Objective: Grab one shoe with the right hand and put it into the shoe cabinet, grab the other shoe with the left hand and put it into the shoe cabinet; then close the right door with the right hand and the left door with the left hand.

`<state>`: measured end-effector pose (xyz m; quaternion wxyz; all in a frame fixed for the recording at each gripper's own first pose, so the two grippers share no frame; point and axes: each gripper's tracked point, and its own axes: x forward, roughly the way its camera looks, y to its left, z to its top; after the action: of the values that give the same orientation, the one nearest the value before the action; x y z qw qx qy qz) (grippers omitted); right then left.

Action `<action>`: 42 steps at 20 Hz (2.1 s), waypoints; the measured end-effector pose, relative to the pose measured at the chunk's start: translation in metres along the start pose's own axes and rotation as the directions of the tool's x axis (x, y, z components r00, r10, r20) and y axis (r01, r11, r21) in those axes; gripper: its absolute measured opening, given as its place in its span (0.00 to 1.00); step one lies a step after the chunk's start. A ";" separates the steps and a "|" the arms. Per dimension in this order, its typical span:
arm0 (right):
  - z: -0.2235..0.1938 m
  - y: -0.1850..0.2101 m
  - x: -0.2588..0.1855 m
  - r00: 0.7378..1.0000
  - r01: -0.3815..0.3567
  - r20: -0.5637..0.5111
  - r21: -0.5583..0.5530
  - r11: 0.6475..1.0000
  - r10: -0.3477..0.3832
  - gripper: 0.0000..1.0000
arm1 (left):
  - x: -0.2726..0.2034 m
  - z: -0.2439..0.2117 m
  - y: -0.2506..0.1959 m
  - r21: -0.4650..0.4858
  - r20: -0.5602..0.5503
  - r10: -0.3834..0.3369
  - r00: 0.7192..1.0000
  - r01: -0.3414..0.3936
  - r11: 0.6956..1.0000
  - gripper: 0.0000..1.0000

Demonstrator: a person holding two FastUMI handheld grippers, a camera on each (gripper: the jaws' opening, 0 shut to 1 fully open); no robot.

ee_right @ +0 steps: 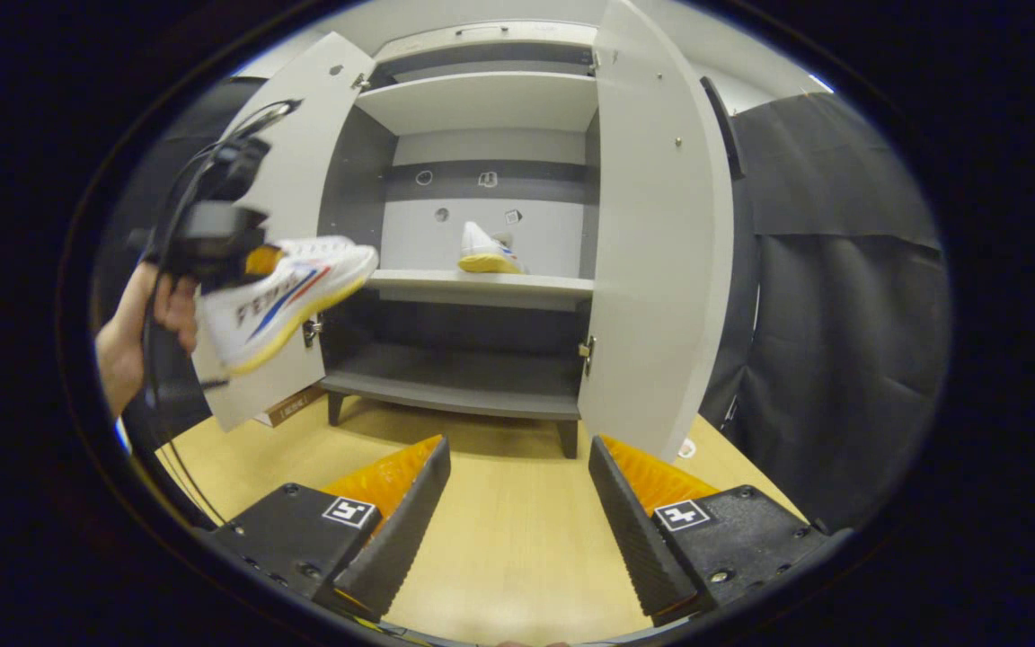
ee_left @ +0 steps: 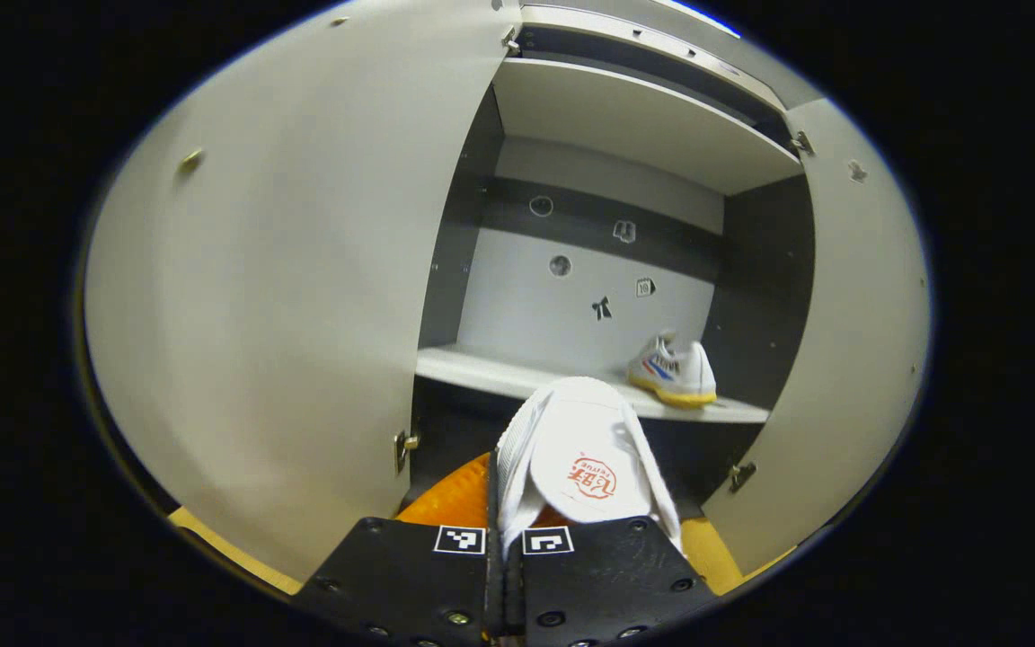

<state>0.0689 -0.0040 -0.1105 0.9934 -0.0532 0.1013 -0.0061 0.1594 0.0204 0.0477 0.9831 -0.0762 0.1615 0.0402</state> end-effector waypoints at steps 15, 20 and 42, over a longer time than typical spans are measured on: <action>-0.015 -0.026 -0.010 0.996 0.082 -0.036 0.060 0.995 -0.080 0.98 | 0.252 0.052 -0.067 0.129 -0.308 0.110 0.945 -0.073 0.989 0.01; -0.019 -0.035 -0.005 0.994 0.100 -0.048 0.090 0.991 -0.096 0.98 | 0.281 0.032 -0.063 0.111 -0.411 0.110 0.905 -0.070 0.991 0.01; 0.007 -0.010 -0.013 1.000 0.020 0.014 0.077 0.997 -0.021 0.98 | -0.062 0.137 -0.050 0.108 -0.016 -0.146 0.989 0.147 0.983 0.56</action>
<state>0.0577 -0.0134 -0.1001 0.9953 -0.0161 0.0931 -0.0197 0.1485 -0.0103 0.2030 0.9855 -0.0345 0.1612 -0.0412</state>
